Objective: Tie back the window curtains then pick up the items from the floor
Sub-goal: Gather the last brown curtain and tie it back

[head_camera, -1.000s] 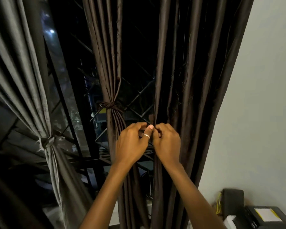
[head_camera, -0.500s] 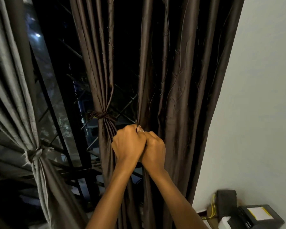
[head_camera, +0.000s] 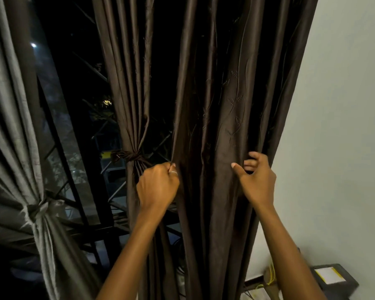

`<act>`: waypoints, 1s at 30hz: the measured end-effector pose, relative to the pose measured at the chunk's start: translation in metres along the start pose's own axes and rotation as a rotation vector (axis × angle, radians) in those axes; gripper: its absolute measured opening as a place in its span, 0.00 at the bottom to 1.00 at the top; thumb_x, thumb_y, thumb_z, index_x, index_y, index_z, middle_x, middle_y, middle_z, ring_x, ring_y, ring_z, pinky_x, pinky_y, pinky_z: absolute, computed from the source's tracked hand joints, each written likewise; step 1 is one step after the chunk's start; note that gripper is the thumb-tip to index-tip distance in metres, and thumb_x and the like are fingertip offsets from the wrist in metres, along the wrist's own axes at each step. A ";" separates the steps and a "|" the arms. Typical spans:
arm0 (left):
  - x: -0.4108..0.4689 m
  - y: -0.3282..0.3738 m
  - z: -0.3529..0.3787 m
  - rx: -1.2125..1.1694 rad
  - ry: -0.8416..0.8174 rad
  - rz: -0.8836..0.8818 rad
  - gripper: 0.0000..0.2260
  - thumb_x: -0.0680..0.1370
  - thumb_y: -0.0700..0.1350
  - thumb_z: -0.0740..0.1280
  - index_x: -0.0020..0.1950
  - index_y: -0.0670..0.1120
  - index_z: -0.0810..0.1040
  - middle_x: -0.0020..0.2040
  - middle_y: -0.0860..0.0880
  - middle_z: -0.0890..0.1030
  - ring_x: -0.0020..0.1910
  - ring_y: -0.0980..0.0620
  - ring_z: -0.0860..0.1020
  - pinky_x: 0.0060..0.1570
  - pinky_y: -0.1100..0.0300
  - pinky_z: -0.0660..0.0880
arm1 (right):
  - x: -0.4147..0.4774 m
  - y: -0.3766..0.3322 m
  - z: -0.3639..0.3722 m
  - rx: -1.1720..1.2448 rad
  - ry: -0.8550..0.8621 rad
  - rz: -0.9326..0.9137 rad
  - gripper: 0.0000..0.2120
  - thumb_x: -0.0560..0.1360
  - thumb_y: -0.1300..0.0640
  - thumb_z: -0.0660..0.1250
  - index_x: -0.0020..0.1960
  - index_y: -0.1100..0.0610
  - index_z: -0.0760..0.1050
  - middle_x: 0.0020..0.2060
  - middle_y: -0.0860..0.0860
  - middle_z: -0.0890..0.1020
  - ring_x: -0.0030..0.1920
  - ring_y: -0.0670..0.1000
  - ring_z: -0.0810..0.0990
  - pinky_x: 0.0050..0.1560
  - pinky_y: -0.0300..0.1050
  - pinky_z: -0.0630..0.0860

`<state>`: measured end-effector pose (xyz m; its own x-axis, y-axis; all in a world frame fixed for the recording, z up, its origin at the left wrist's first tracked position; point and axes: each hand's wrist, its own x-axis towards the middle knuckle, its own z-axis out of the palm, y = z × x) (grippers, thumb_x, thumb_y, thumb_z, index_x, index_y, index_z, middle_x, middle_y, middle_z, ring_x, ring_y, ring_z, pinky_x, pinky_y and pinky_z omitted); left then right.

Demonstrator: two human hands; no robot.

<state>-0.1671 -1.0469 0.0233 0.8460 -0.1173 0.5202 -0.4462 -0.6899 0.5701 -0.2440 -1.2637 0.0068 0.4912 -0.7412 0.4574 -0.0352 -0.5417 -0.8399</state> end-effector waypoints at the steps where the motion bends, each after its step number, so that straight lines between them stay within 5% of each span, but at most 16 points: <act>1: 0.003 -0.004 -0.002 0.003 -0.003 -0.004 0.19 0.82 0.51 0.61 0.32 0.48 0.71 0.31 0.48 0.77 0.35 0.42 0.78 0.32 0.57 0.65 | 0.005 0.005 -0.005 -0.050 -0.023 -0.007 0.14 0.75 0.52 0.76 0.55 0.56 0.79 0.43 0.48 0.83 0.46 0.52 0.82 0.56 0.49 0.80; 4: 0.013 -0.017 -0.011 0.012 0.036 -0.035 0.18 0.82 0.51 0.62 0.33 0.48 0.74 0.35 0.43 0.80 0.41 0.37 0.80 0.35 0.55 0.66 | 0.018 0.018 -0.025 -0.145 0.048 -0.028 0.09 0.77 0.54 0.73 0.41 0.57 0.77 0.33 0.50 0.81 0.41 0.56 0.82 0.48 0.49 0.77; 12: 0.005 -0.015 -0.011 -0.026 0.075 -0.049 0.18 0.82 0.51 0.62 0.32 0.50 0.72 0.33 0.44 0.79 0.38 0.39 0.79 0.36 0.55 0.68 | -0.005 0.023 -0.032 -0.100 0.110 -0.107 0.11 0.79 0.57 0.71 0.39 0.53 0.75 0.31 0.46 0.78 0.33 0.41 0.76 0.37 0.27 0.65; 17: -0.009 -0.001 0.002 -0.066 0.018 0.024 0.19 0.82 0.53 0.61 0.32 0.51 0.72 0.28 0.51 0.75 0.32 0.46 0.76 0.31 0.57 0.65 | -0.039 0.012 -0.005 -0.030 0.051 -0.238 0.10 0.78 0.57 0.71 0.39 0.54 0.76 0.32 0.47 0.79 0.33 0.49 0.78 0.37 0.46 0.75; 22: -0.021 0.021 0.016 -0.129 -0.039 0.125 0.20 0.82 0.52 0.63 0.30 0.48 0.67 0.25 0.52 0.70 0.26 0.50 0.72 0.24 0.59 0.56 | -0.069 -0.012 0.030 0.032 -0.031 -0.370 0.08 0.79 0.60 0.69 0.42 0.53 0.77 0.36 0.47 0.78 0.36 0.45 0.77 0.37 0.39 0.73; 30: -0.020 0.022 0.022 -0.285 -0.155 0.136 0.18 0.83 0.51 0.61 0.33 0.50 0.72 0.29 0.51 0.76 0.29 0.51 0.76 0.31 0.48 0.75 | -0.086 -0.020 0.056 0.093 -0.090 -0.385 0.05 0.81 0.61 0.66 0.49 0.55 0.80 0.41 0.46 0.78 0.40 0.45 0.79 0.40 0.46 0.79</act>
<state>-0.1871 -1.0750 0.0117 0.7978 -0.3162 0.5134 -0.6028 -0.4358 0.6684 -0.2368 -1.1675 -0.0322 0.5277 -0.4511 0.7198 0.2428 -0.7319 -0.6367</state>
